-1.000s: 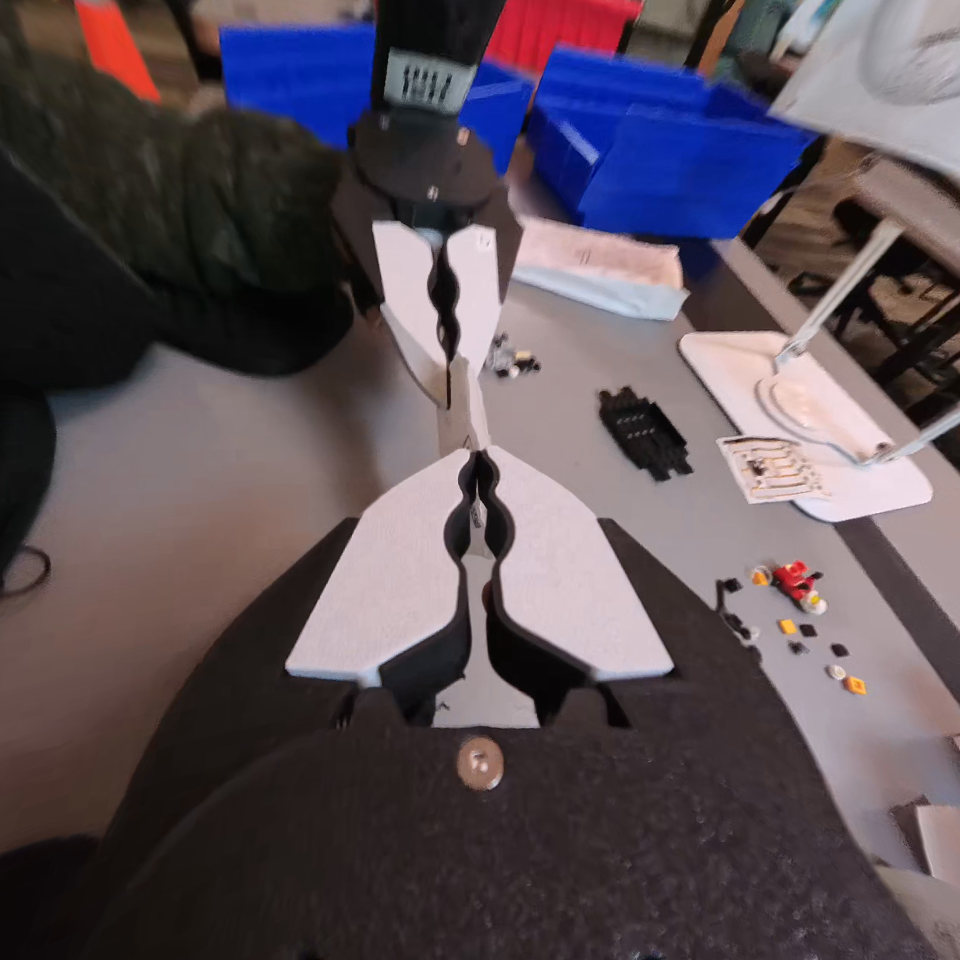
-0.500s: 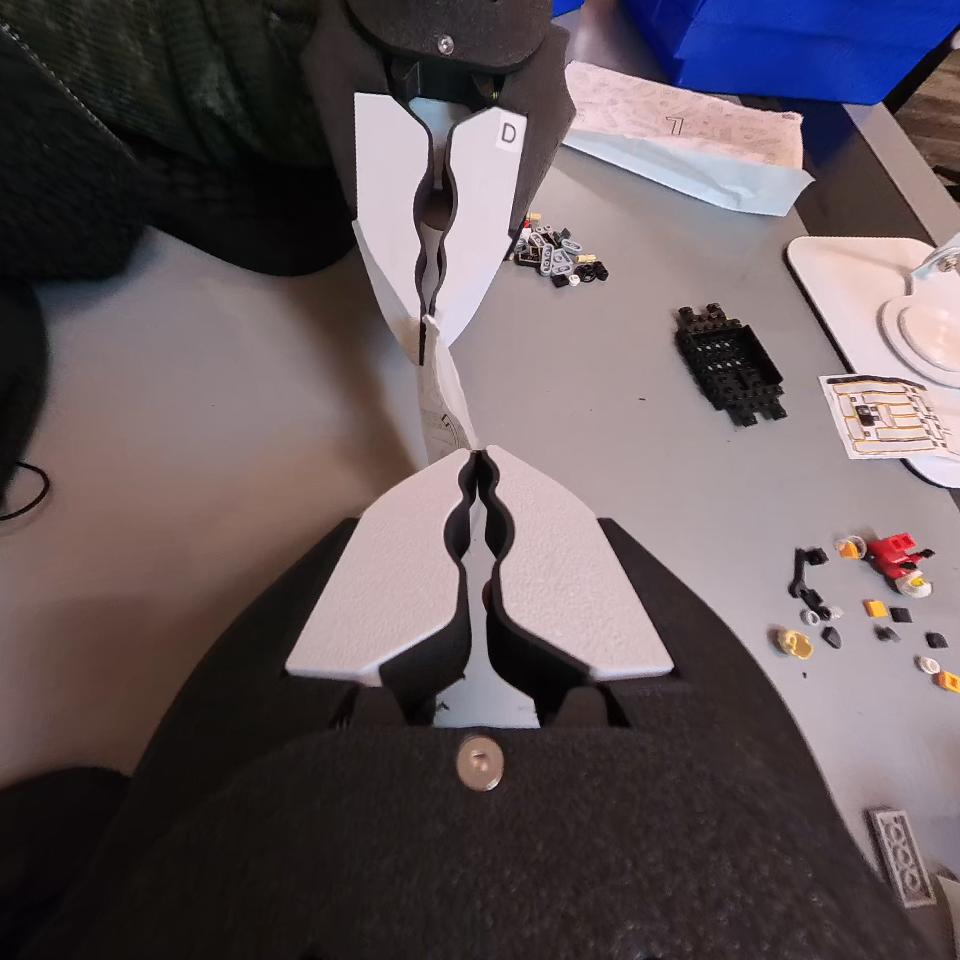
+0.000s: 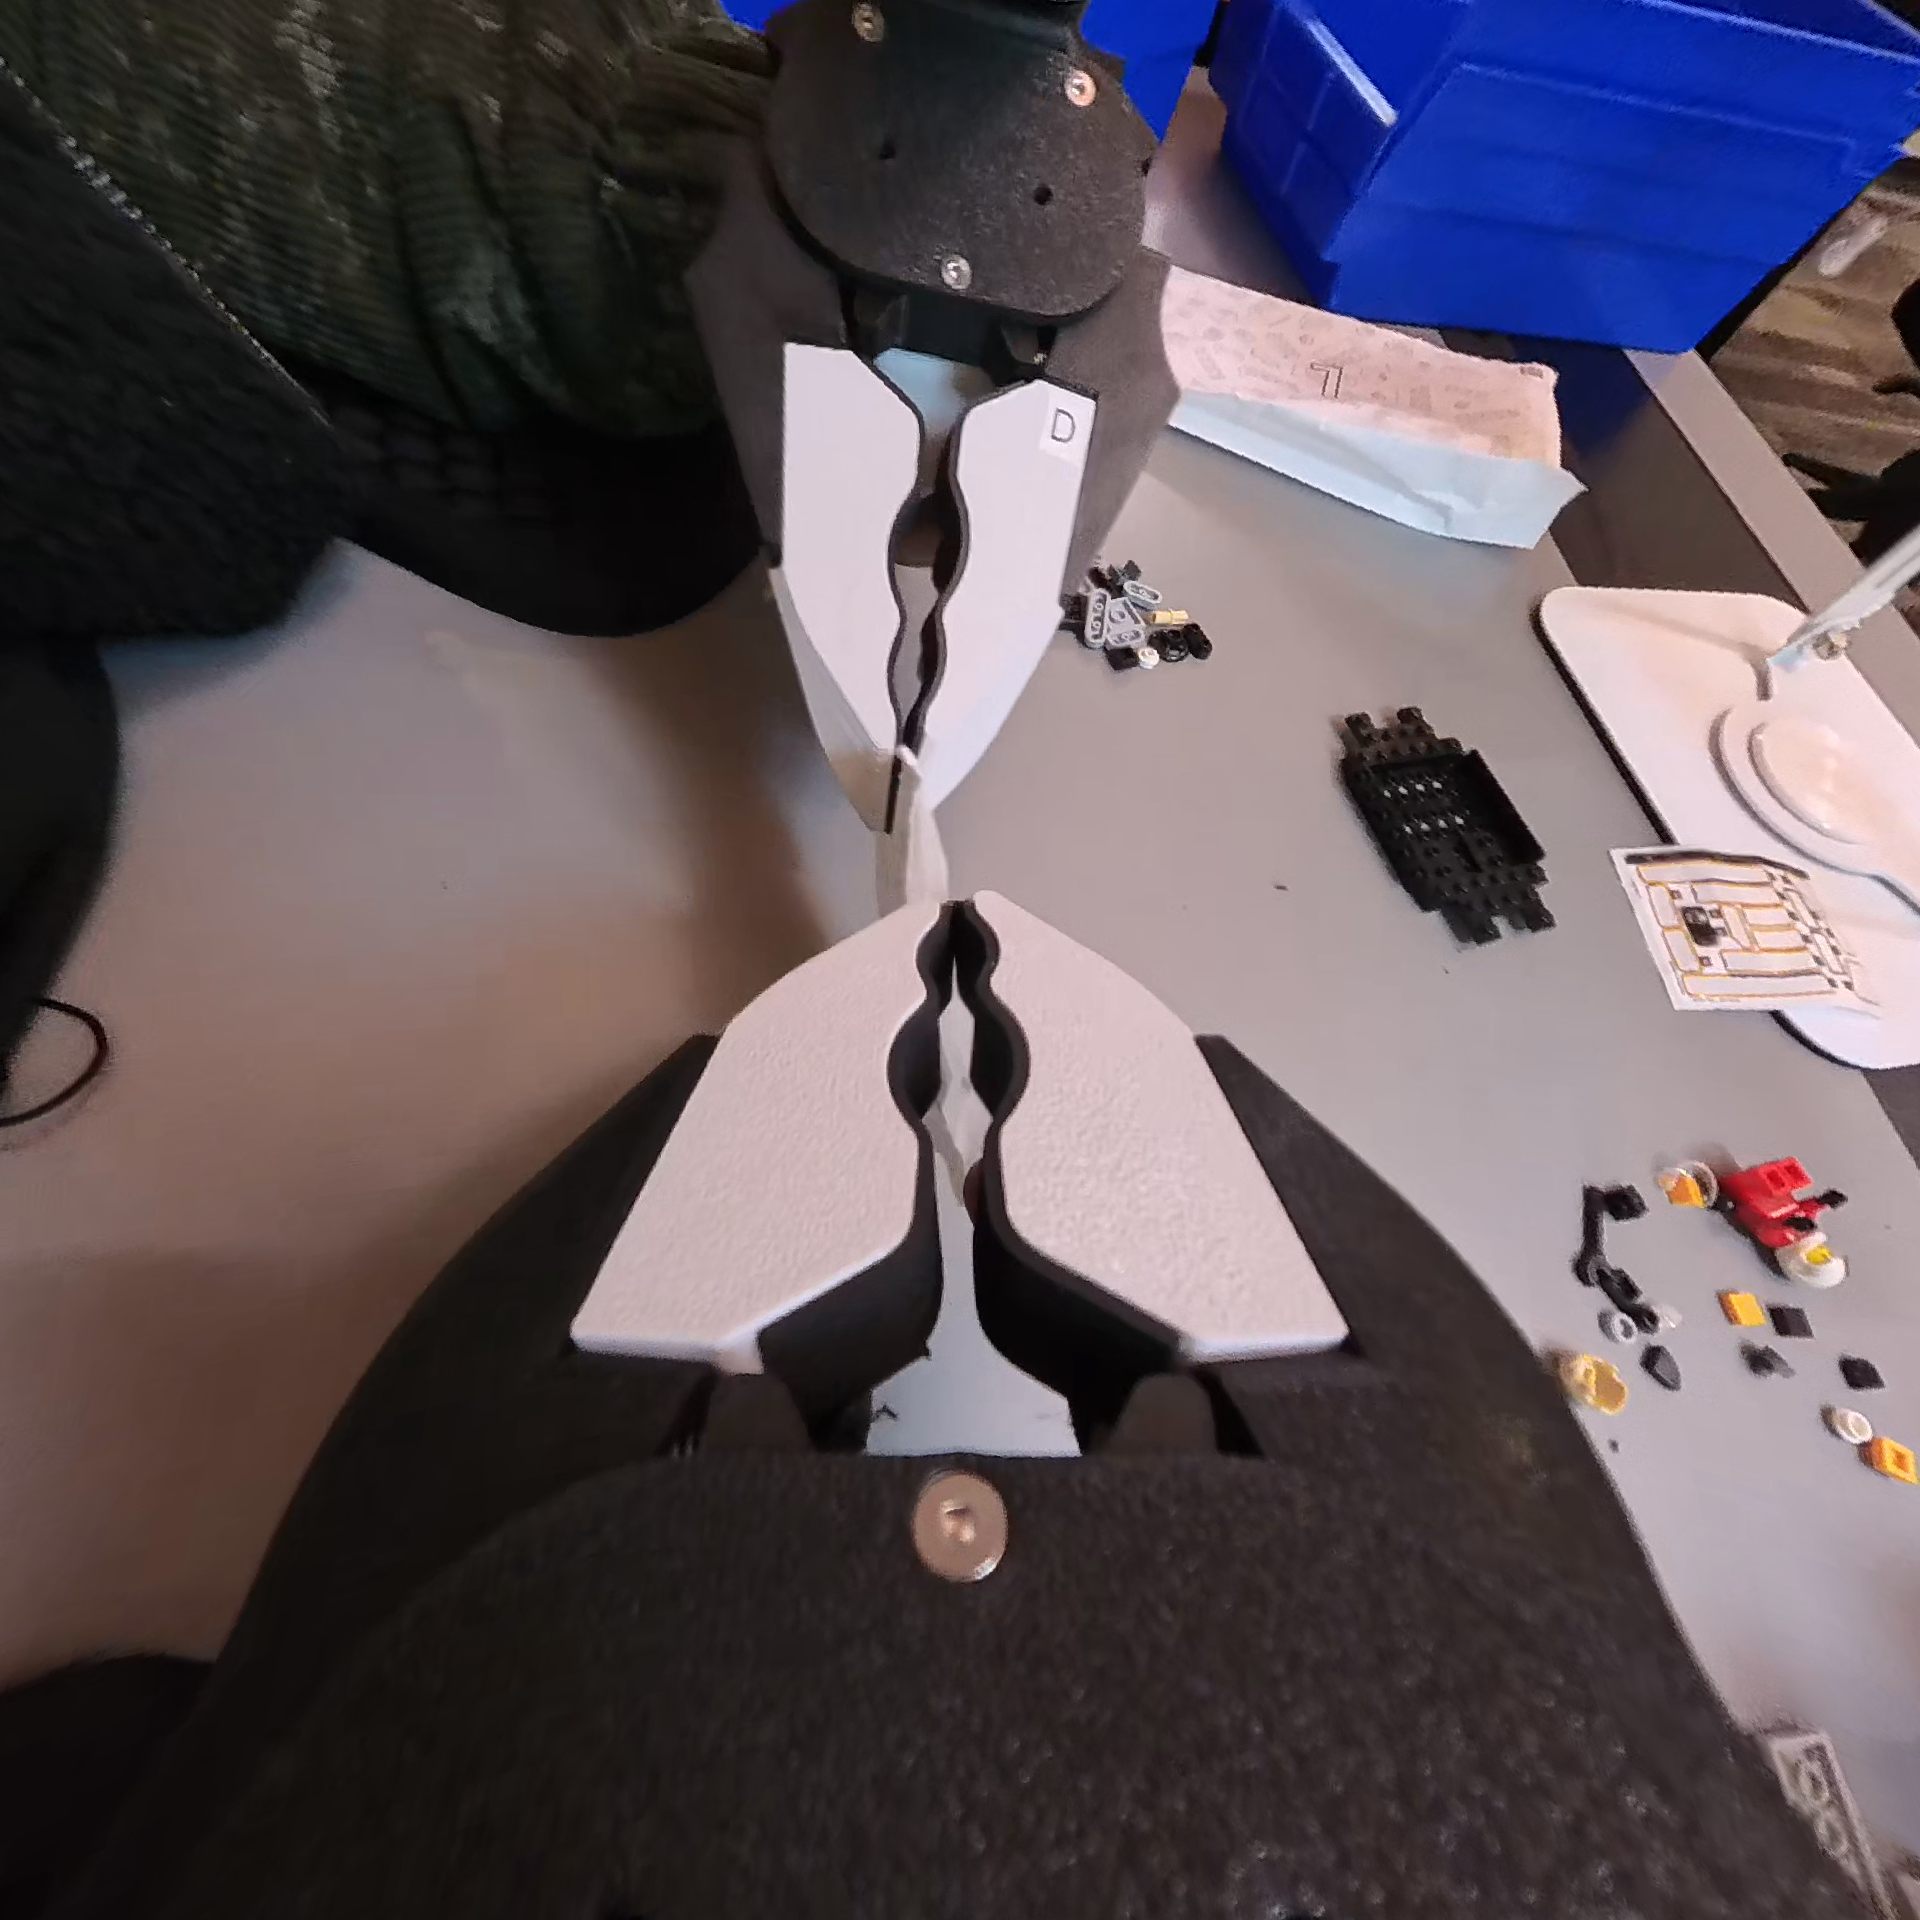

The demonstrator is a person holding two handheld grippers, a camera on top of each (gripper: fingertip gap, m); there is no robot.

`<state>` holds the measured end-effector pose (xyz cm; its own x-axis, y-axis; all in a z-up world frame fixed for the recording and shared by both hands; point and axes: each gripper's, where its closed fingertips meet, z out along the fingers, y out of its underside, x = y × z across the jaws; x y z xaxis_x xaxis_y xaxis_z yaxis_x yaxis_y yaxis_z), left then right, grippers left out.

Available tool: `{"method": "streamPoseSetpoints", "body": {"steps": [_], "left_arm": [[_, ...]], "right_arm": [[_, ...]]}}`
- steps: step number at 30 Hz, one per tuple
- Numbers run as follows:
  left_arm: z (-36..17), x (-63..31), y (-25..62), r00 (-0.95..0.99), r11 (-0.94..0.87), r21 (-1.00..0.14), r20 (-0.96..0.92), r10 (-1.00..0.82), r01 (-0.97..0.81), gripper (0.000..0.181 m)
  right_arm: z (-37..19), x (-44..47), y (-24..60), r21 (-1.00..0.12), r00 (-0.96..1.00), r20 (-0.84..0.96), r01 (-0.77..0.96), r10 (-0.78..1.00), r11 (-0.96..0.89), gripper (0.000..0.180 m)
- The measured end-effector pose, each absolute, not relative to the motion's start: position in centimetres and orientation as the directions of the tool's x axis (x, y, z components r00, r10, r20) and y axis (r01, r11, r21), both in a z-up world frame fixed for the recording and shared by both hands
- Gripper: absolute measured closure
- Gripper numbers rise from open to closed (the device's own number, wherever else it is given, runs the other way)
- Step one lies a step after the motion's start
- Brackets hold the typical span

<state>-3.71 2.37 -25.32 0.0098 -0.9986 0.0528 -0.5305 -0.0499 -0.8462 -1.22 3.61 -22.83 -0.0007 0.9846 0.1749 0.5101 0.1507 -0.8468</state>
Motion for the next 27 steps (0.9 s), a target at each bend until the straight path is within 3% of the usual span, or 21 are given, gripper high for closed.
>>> {"method": "streamPoseSetpoints", "body": {"steps": [27], "left_arm": [[-25.63, -3.86, 3.05, 0.096, -0.264, -0.806, 0.252, -0.963, -0.530, 0.181]], "right_arm": [[-23.23, -1.69, 3.30, -0.659, -0.064, 0.523, 0.602, 0.850, 0.451, 0.175]]}}
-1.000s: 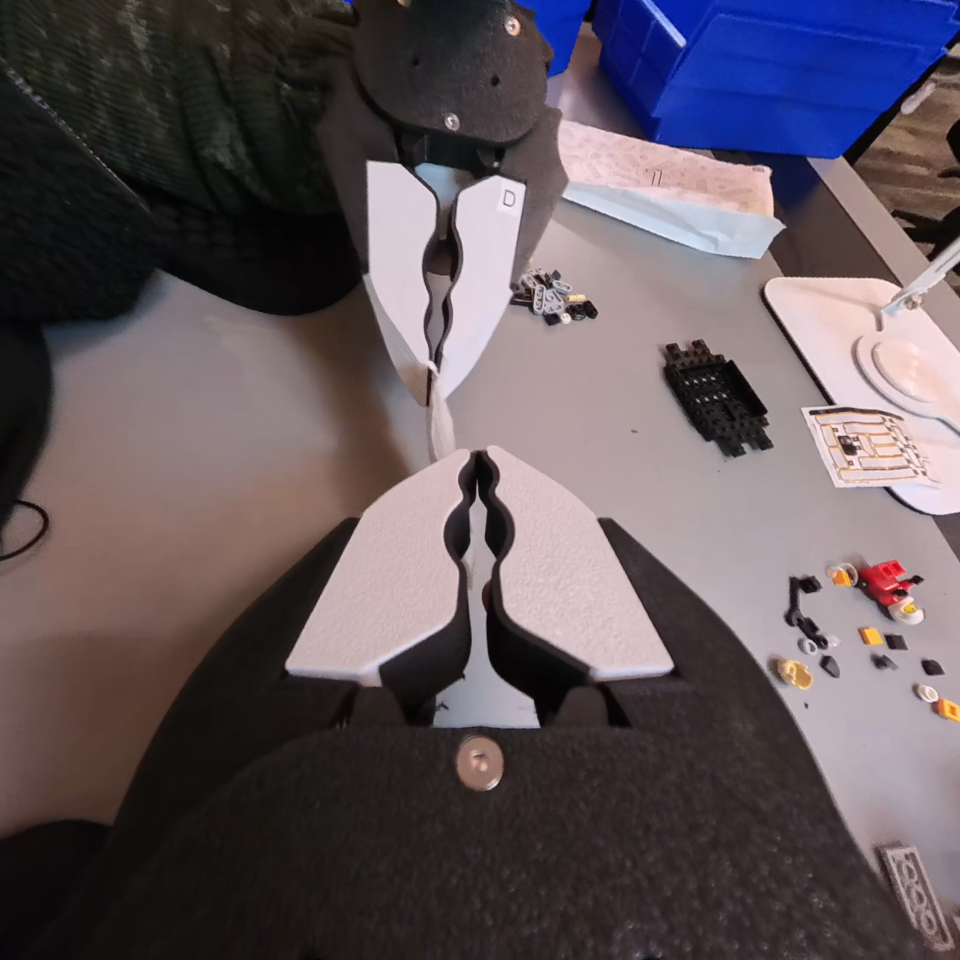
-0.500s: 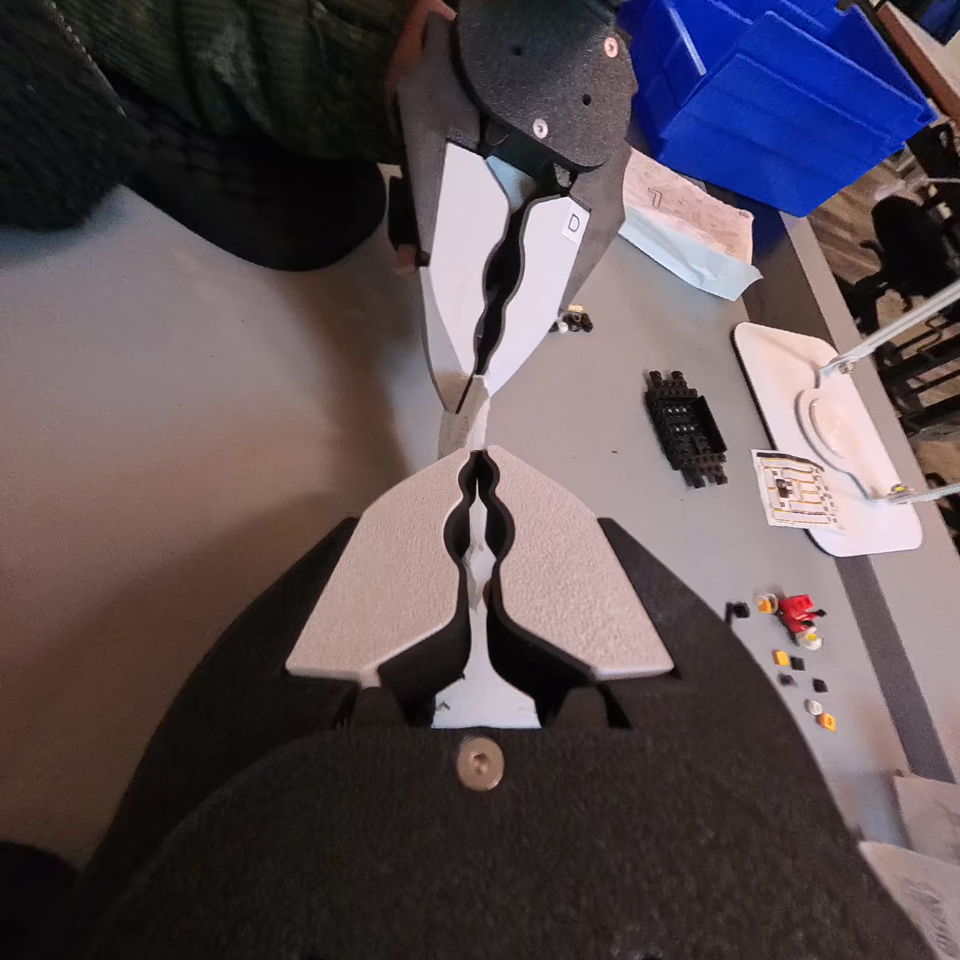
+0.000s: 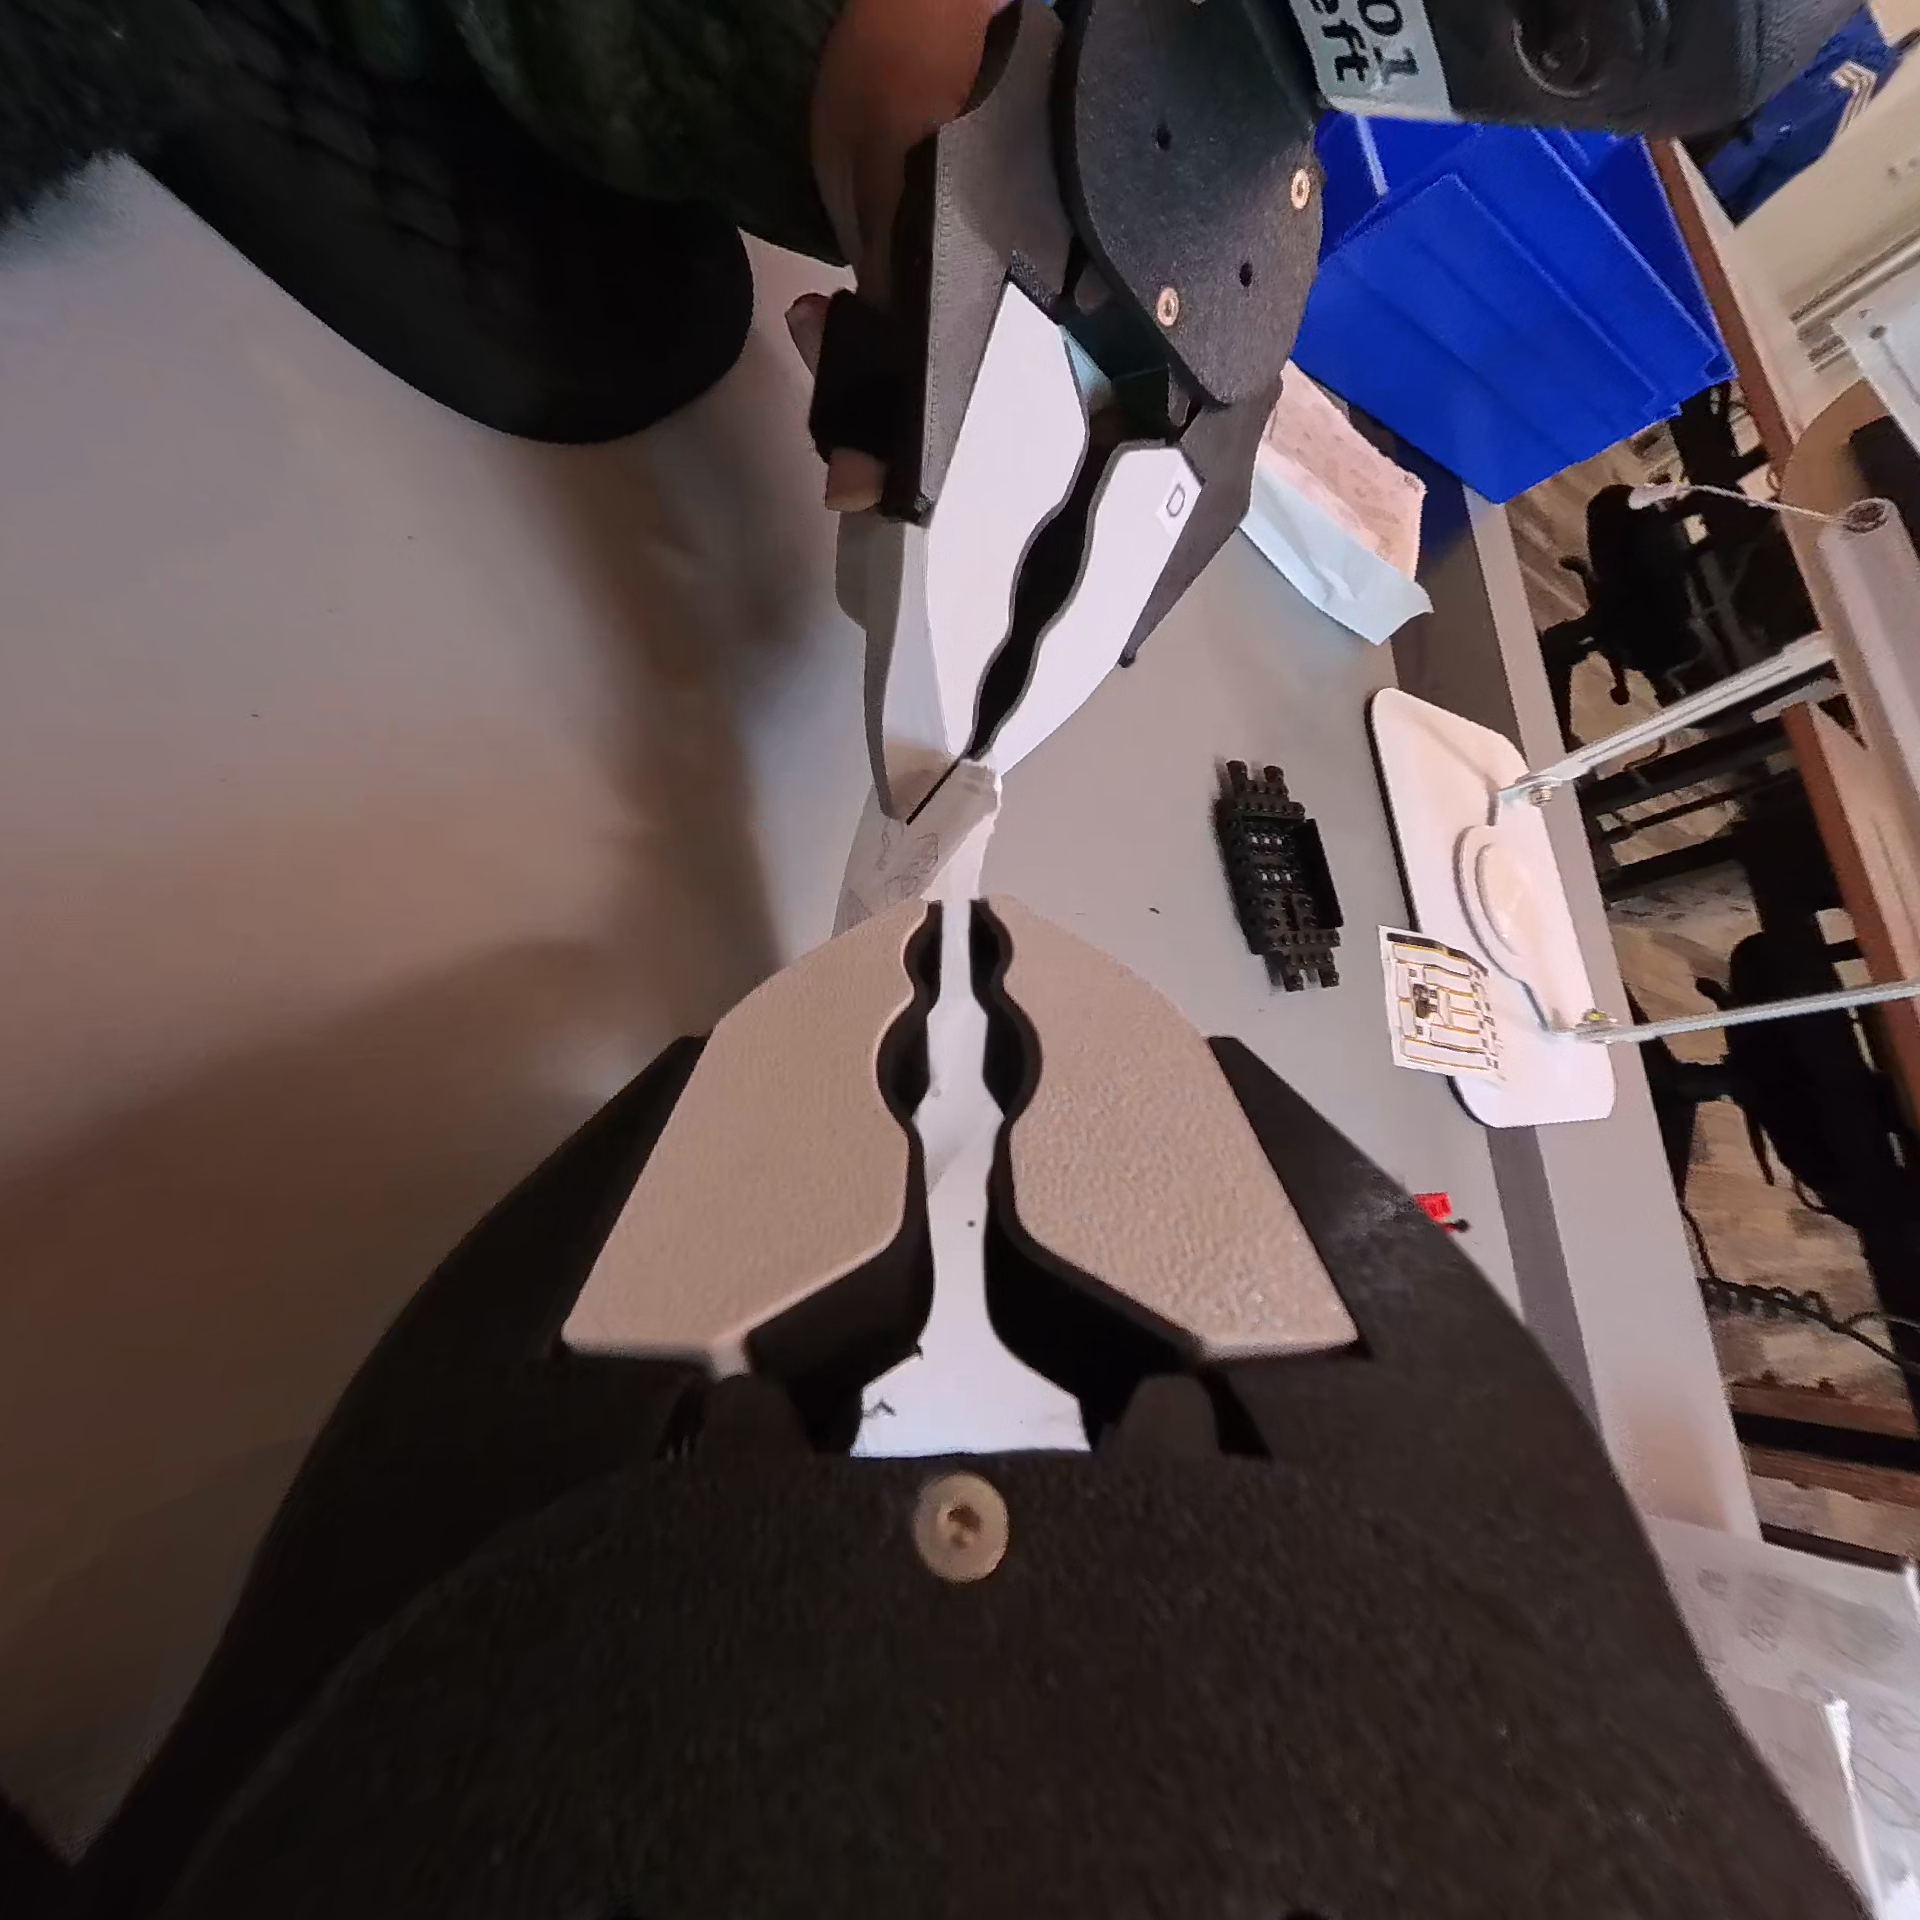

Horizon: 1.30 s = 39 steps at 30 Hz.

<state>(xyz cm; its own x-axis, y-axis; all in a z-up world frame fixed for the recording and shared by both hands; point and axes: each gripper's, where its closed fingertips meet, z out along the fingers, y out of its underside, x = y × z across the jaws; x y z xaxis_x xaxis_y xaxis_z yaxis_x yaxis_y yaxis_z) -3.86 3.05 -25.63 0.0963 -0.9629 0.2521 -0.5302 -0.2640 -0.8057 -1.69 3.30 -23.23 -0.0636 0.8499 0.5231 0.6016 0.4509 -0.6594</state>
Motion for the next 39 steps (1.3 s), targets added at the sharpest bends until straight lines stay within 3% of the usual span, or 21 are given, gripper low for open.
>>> {"method": "streamPoseSetpoints", "body": {"steps": [9, 16, 21, 29, 39], "left_arm": [[-26.0, -3.8, 2.9, 0.101, -0.287, -0.789, 0.279, -0.955, -0.544, 0.181], [-25.8, -3.0, 1.4, -0.003, -0.089, -0.819, 0.109, -0.994, -0.566, 0.181], [-25.2, -2.0, 0.8, -0.031, 0.004, -0.831, 0.016, -0.999, -0.557, 0.181], [-24.3, -2.5, 1.9, 0.015, 0.016, -0.860, -0.027, -1.000, -0.510, 0.181], [-25.6, -2.7, 3.0, 0.061, 0.008, -0.841, -0.049, -0.997, -0.541, 0.181]], "right_arm": [[-24.6, -1.4, 2.5, -0.636, -0.121, 0.463, 0.645, 0.878, 0.425, 0.180], [-26.7, -0.3, 1.9, -0.595, -0.124, 0.256, 0.761, 0.959, 0.257, 0.180], [-27.3, -1.3, 2.3, -0.574, -0.131, 0.351, 0.752, 0.927, 0.324, 0.180], [-27.1, -3.1, 2.3, -0.714, -0.074, 0.313, 0.639, 0.947, 0.286, 0.166], [-28.7, -4.2, 3.0, -0.751, -0.017, 0.297, 0.614, 0.955, 0.245, 0.160]]}}
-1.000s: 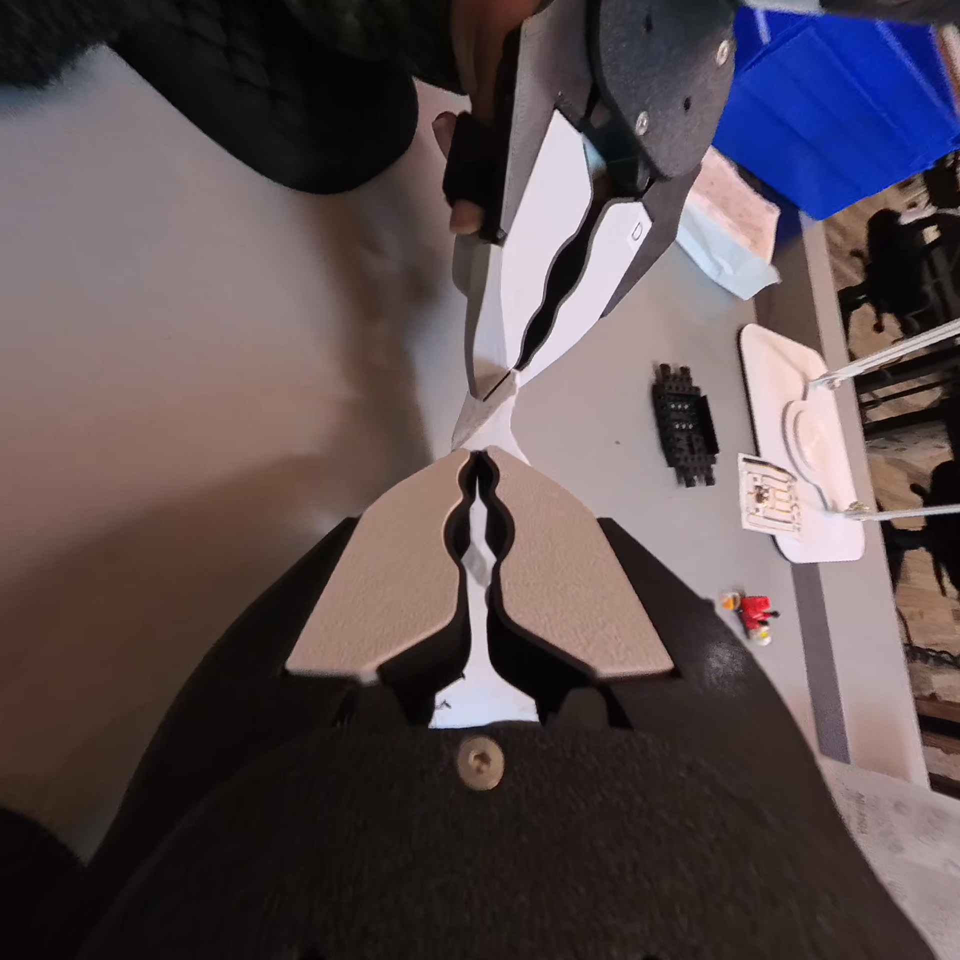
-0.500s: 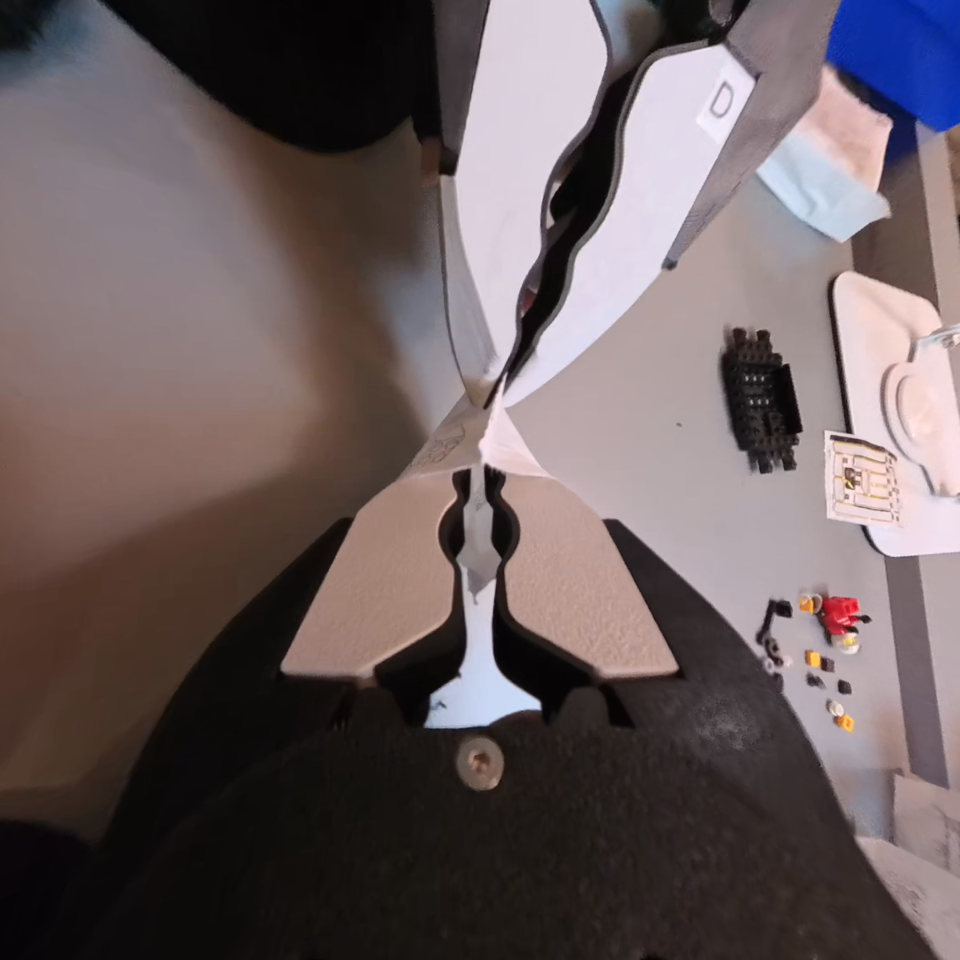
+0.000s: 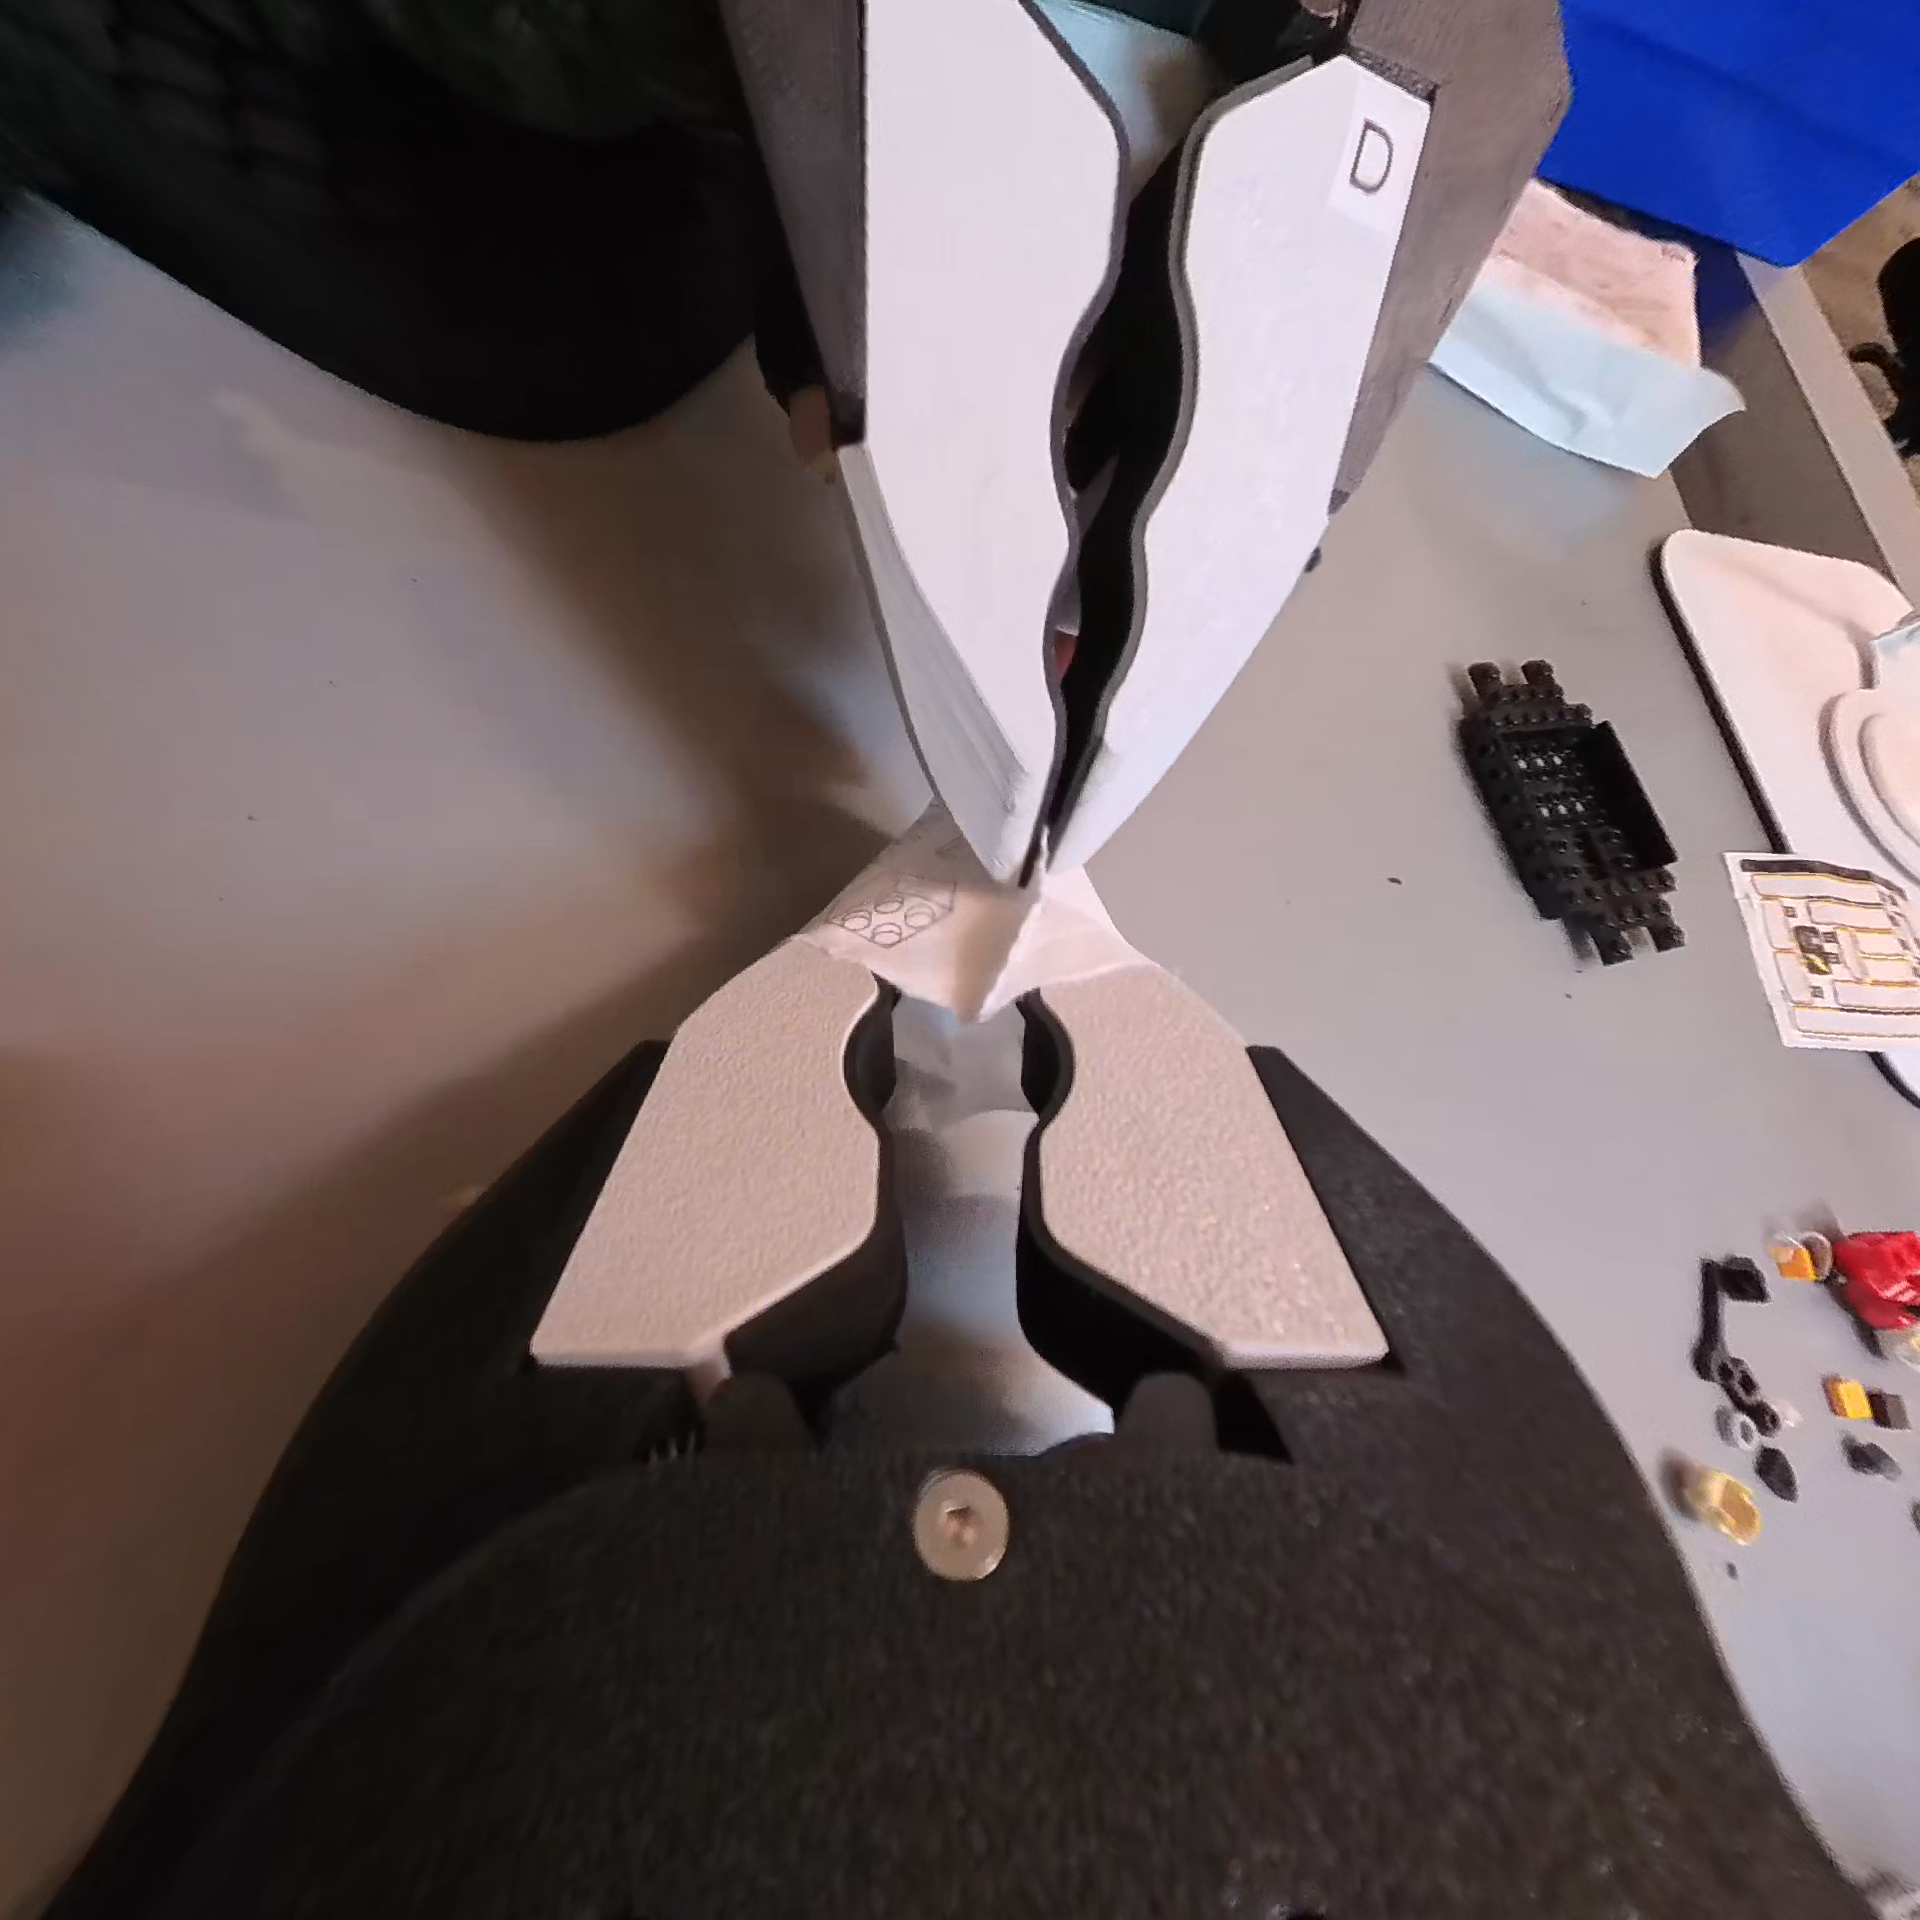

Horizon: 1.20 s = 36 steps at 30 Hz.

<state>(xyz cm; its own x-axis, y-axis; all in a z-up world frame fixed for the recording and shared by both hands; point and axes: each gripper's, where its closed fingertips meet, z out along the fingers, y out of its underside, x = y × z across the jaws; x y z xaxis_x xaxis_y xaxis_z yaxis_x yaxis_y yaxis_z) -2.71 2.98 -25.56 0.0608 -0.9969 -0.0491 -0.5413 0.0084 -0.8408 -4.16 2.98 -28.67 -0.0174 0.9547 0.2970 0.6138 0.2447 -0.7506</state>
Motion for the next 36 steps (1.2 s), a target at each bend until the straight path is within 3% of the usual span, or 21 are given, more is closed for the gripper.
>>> {"method": "streamPoseSetpoints", "body": {"steps": [20, 23, 24, 26, 30, 36], "left_arm": [[-24.0, -3.4, 3.4, 0.070, 0.017, -0.875, -0.058, -0.996, -0.484, 0.181], [-24.3, -3.8, 3.6, 0.079, 0.018, -0.866, -0.066, -0.995, -0.499, 0.181], [-24.3, -4.0, 3.9, 0.092, 0.015, -0.868, -0.070, -0.993, -0.497, 0.181], [-23.2, -4.1, 4.1, 0.099, 0.001, -0.895, -0.051, -0.994, -0.447, 0.181], [-21.7, -5.3, 5.1, 0.144, -0.023, -0.930, -0.032, -0.989, -0.367, 0.181], [-17.4, -6.7, 5.6, 0.096, -0.146, -0.988, 0.141, -0.985, -0.047, 0.181]], "right_arm": [[-26.8, -3.7, 3.3, -0.831, 0.022, 0.131, 0.548, 0.991, 0.098, 0.139], [-26.9, -3.2, 3.5, -0.825, 0.027, 0.106, 0.560, 0.994, 0.073, 0.125], [-27.2, -3.0, 3.2, -0.816, 0.008, 0.073, 0.576, 0.997, 0.055, 0.094], [-28.5, -2.3, 3.2, -0.762, 0.004, 0.020, 0.647, 1.000, 0.013, 0.081], [-25.9, -2.5, 4.0, -0.847, 0.030, 0.030, 0.531, 0.999, 0.010, 0.091], [-23.4, -2.6, 5.7, -0.929, 0.113, 0.057, 0.370, 0.992, 0.011, 0.109]]}}
